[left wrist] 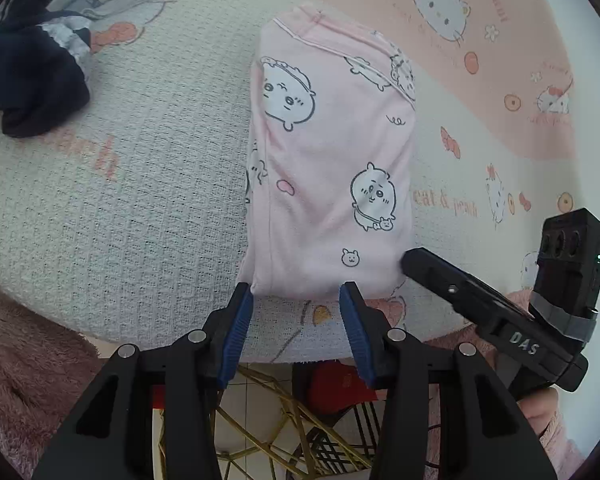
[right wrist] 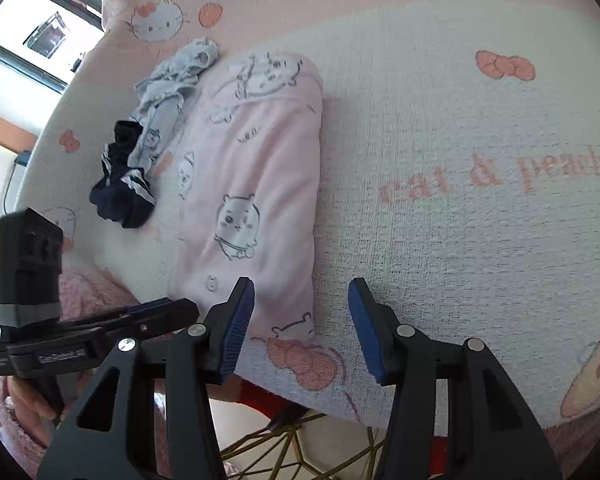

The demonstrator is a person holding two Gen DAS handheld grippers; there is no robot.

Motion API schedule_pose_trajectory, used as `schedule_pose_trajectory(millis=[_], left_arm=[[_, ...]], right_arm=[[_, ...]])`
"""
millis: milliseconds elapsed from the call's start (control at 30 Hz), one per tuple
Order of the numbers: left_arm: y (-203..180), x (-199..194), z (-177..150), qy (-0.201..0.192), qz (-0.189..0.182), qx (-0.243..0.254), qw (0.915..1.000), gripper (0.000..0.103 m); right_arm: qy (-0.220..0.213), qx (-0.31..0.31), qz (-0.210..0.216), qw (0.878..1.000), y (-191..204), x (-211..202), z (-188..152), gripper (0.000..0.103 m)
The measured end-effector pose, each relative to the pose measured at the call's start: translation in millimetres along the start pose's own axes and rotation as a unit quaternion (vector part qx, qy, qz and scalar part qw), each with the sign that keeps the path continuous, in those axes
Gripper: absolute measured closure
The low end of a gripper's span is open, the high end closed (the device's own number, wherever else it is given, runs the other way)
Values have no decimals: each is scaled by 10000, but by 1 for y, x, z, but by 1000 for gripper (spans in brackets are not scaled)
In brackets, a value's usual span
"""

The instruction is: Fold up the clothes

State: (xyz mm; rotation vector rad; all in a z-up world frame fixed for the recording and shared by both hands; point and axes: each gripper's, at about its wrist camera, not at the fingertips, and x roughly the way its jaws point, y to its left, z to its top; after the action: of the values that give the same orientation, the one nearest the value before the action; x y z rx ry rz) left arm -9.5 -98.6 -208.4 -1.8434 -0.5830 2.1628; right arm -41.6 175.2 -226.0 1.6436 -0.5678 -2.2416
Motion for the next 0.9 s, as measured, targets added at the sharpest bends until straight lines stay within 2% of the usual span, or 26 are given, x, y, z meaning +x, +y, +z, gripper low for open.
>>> schedule_pose_trajectory(millis=[33, 100, 167, 267, 400, 500, 567, 667, 800, 867, 900], left_arm=[[1, 2, 1, 11, 35, 3, 10000, 61], [2, 3, 3, -7, 77, 2, 10000, 64], [1, 1, 3, -51, 167, 62, 9998, 71], [0, -2, 2, -117, 300, 152, 9994, 73], [-9, -14, 7, -450, 731, 423, 9954, 76], [4, -30, 15, -845, 1090, 224, 9902, 77], [19, -37, 20, -1021, 1225, -181, 9870, 77], [36, -38, 21, -916, 733, -635, 9911, 77], [47, -36, 13, -648, 180, -1038, 9923, 72], [50, -25, 8, -440, -381, -1326, 9895, 69], [51, -20, 7, -350, -502, -1395, 9883, 66]], right_arm=[[-119, -175, -60, 9998, 5, 2, -1, 53], [-55, -423, -134, 9990, 15, 5, -5, 63], [1, -499, -64, 9987, 17, 4, -10, 81], [22, -638, -94, 9979, 21, 3, -15, 85], [43, -784, -57, 9969, 26, -6, -18, 90], [37, -751, 77, 9971, 27, -13, -18, 90], [34, -729, 166, 9972, 27, -17, -18, 90], [29, -696, 299, 9971, 28, -24, -17, 90], [6, -637, 461, 9969, 27, -33, -17, 88], [-346, -291, 170, 9988, 9, -42, 3, 81], [-391, -285, 45, 9988, 6, -43, 13, 75]])
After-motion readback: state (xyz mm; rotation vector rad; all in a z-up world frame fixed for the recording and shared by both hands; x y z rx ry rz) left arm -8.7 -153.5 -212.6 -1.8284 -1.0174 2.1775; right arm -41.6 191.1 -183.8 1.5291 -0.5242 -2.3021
